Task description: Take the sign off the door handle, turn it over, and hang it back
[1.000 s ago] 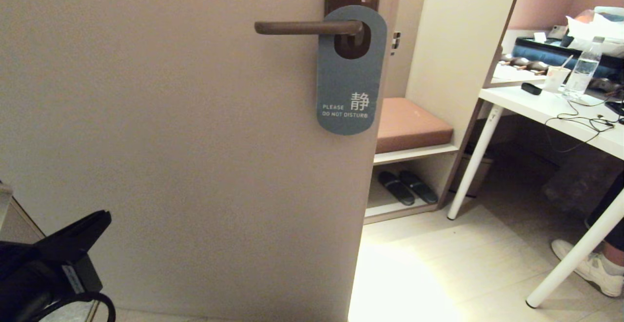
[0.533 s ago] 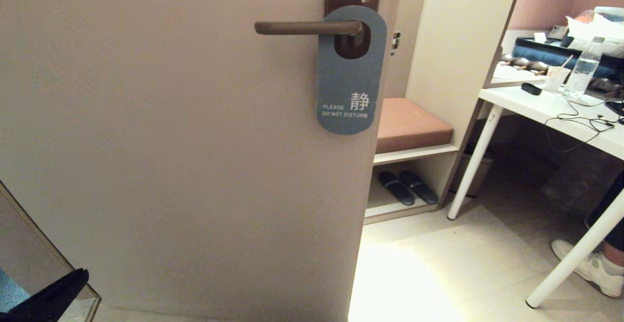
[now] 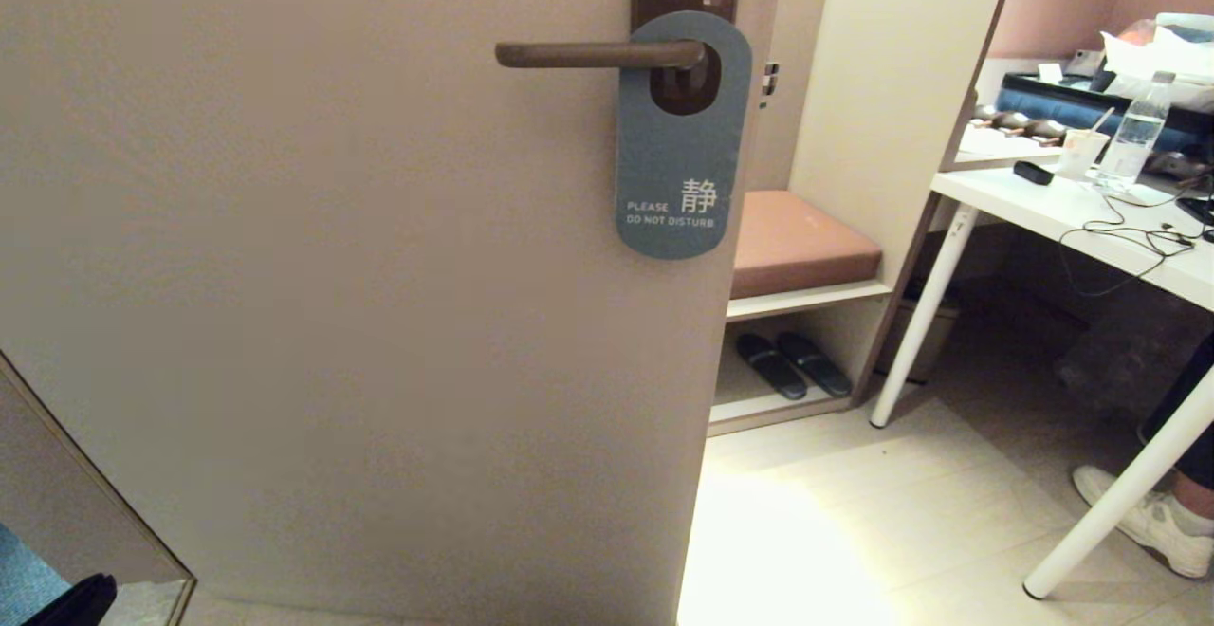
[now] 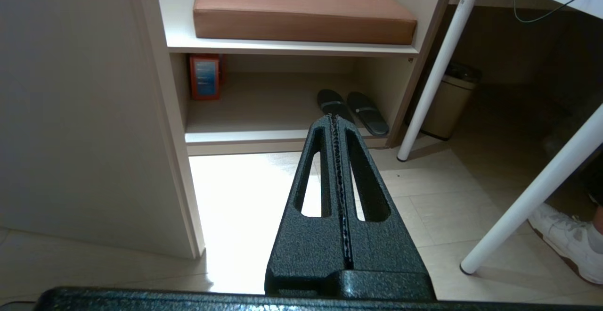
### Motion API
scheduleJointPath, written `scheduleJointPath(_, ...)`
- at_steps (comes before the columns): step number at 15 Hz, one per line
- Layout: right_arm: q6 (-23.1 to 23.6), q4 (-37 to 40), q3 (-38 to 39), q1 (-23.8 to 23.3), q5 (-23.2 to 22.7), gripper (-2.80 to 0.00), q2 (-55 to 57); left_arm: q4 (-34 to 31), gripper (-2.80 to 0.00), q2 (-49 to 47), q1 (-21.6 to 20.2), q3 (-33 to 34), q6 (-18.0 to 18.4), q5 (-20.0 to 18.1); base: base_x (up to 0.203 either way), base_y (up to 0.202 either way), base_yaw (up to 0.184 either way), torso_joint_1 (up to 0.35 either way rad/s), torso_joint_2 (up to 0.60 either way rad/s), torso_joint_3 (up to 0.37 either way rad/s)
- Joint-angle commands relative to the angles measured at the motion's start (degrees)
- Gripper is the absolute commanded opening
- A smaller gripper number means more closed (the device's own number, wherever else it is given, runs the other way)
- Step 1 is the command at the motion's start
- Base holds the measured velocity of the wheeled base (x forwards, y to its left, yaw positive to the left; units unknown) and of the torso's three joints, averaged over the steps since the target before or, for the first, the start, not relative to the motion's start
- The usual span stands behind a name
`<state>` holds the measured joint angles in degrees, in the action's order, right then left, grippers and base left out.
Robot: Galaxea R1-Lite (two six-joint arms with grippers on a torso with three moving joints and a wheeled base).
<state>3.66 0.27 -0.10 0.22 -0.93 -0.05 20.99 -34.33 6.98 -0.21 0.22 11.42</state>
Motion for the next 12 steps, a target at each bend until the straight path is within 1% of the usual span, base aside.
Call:
scheduleJointPath(1, 0.03, 0.00, 0.01, 0.04, -0.04, -2.80, 0.05, -2.10, -2.80, 4.18, -0.79, 0.03, 0.21, 0.09, 0.000, 0.000, 0.000, 0.000, 0.00, 0.000)
scheduleJointPath(3, 0.03, 0.08, 0.01, 0.04, -0.04, -2.80, 0.05, -4.75, -2.80, 7.23, -1.21, 0.03, 0.30, 0.09, 0.000, 0.000, 0.000, 0.000, 0.00, 0.000)
scheduleJointPath(7, 0.03, 0.00, 0.01, 0.04, -0.04, -2.80, 0.05, -10.13, -2.80, 12.83, -3.48, 0.03, 0.33, 0.07, 0.000, 0.000, 0.000, 0.000, 0.00, 0.000)
scheduleJointPath(9, 0.03, 0.00, 0.01, 0.04, -0.04, -2.80, 0.05, -11.40, -2.80, 14.57, -3.85, 0.03, 0.39, 0.09, 0.000, 0.000, 0.000, 0.000, 0.00, 0.000)
scheduleJointPath(10, 0.03, 0.00, 0.01, 0.04, -0.04, -2.80, 0.05, -11.86, -2.80, 15.19, -4.17, 0.03, 0.33, -0.56, 0.000, 0.000, 0.000, 0.000, 0.00, 0.000)
scheduleJointPath(11, 0.03, 0.03, 0.01, 0.04, -0.04, -2.80, 0.05, -12.44, -2.80, 15.96, -4.66, 0.03, 0.15, -2.99, 0.000, 0.000, 0.000, 0.000, 0.00, 0.000)
scheduleJointPath(12, 0.03, 0.00, 0.01, 0.04, -0.04, -2.80, 0.05, -13.35, -2.80, 16.79, -5.60, 0.03, -0.10, -6.30, 0.000, 0.000, 0.000, 0.000, 0.00, 0.000)
